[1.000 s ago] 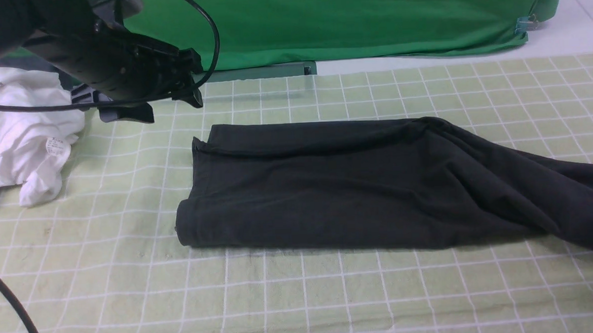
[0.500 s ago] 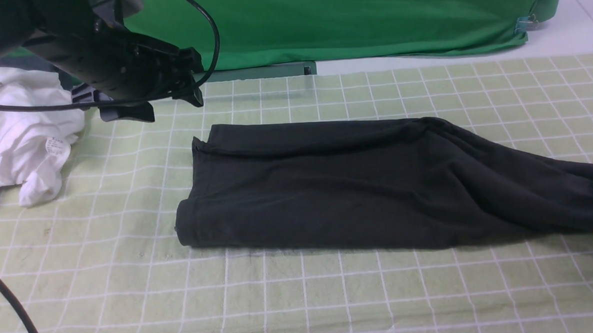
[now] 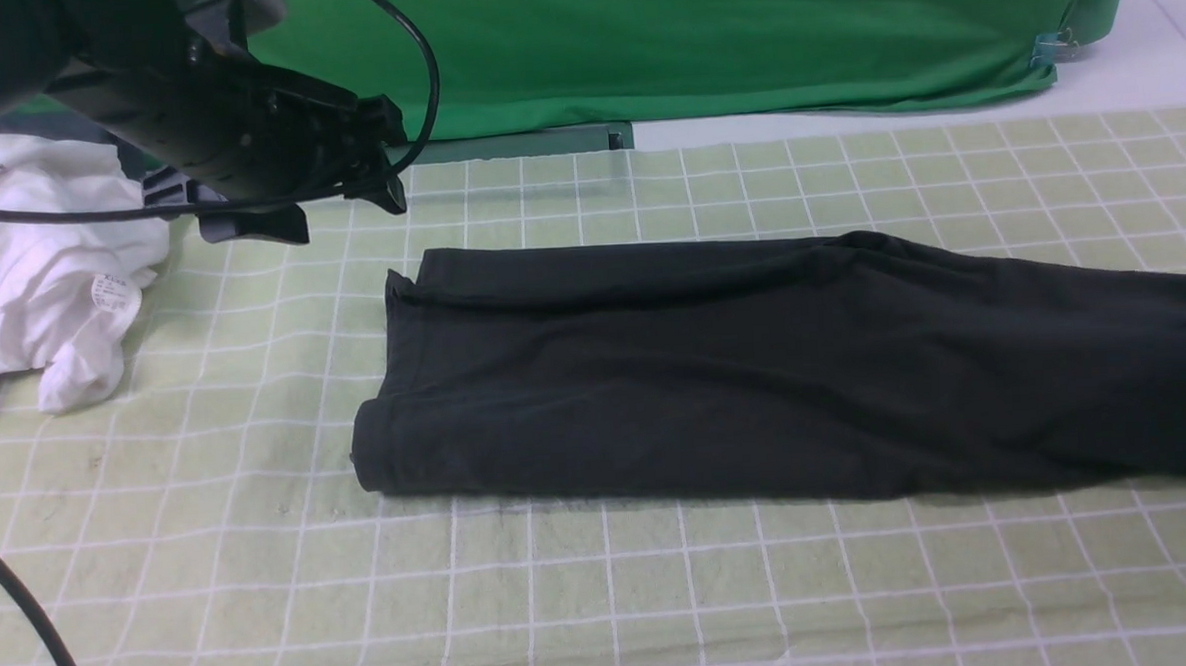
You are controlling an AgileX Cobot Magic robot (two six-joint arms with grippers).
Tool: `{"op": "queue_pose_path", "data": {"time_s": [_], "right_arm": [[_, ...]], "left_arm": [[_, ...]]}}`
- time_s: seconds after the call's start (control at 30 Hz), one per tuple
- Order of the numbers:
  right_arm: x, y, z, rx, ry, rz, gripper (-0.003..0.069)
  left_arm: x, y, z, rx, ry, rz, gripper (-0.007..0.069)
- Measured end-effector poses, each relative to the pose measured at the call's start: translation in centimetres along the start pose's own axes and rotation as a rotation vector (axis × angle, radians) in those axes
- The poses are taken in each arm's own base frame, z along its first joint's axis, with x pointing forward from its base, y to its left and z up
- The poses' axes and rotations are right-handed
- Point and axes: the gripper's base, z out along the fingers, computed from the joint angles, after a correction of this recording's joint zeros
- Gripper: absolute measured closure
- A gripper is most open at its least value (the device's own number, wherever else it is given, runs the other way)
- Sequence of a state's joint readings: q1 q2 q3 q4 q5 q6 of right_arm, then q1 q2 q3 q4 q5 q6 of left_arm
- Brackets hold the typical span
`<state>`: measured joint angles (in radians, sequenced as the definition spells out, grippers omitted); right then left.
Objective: Fold a long-sleeved shirt over a green coffee tablecloth.
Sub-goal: 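Pull the folded dark garment lengthwise by its ends to straighten it flat on the table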
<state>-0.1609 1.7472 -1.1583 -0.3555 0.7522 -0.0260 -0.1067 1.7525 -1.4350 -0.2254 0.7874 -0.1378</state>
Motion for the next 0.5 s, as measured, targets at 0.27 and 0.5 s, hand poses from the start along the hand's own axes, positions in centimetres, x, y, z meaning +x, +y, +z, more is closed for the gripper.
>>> {"op": "queue_pose_path", "data": {"time_s": [0.27,0.5], "right_arm": [[-0.2,-1.1,3.3,0.052,0.027,0.007,0.0228],[-3.3,-4.3,-1.2,0.125,-0.053,0.129,0.0384]], "left_arm": [[0.4,0.0,0.0,-0.001,0.046,0.028,0.0057],[1.2,0.0,1.4,0.018,0.135,0.031,0.0248]]}}
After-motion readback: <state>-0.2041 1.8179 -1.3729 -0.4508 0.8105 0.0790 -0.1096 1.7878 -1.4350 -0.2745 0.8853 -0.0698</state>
